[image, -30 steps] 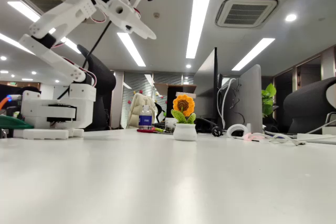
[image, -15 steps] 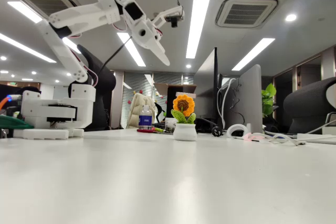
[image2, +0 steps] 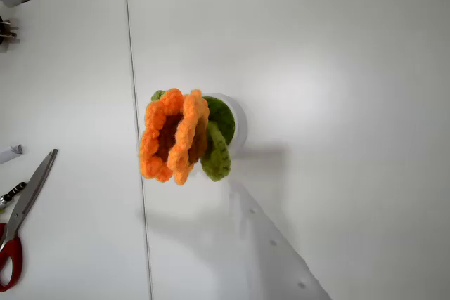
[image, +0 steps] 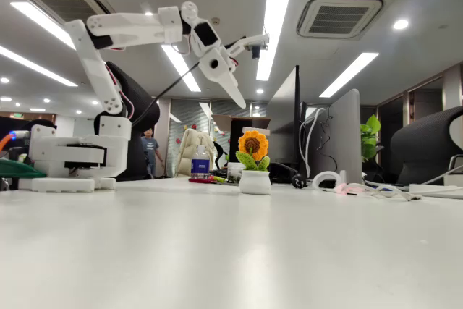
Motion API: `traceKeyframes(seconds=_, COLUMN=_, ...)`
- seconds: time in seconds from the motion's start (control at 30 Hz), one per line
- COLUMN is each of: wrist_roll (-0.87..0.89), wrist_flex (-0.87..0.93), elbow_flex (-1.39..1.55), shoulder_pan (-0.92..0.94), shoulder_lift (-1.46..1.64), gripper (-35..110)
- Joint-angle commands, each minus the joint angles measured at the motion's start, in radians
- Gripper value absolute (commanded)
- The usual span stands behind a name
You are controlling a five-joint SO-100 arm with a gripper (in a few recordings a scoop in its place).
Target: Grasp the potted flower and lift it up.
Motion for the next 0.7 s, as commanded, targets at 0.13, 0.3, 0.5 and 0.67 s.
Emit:
traceKeyframes(seconds=0.13, wrist_roll=0.098, wrist_flex=0.086, elbow_flex=-0.176, shoulder_pan=-0.034, shoulder_lift=-0.084, gripper=68)
traceKeyframes(seconds=0.3, wrist_roll=0.107, wrist_flex=0.115, elbow_flex=-0.186, shoulder_pan=-0.034, shoulder_lift=-0.114, gripper=68)
traceKeyframes(seconds=0.5, wrist_roll=0.132, wrist_flex=0.147, elbow_flex=-0.186, shoulder_pan=-0.032, shoulder_lift=-0.161, gripper=68)
traceKeyframes(seconds=0.67, wrist_roll=0.169, wrist_flex=0.149, elbow_flex=-0.186, shoulder_pan=-0.029, shoulder_lift=-0.212, gripper=68)
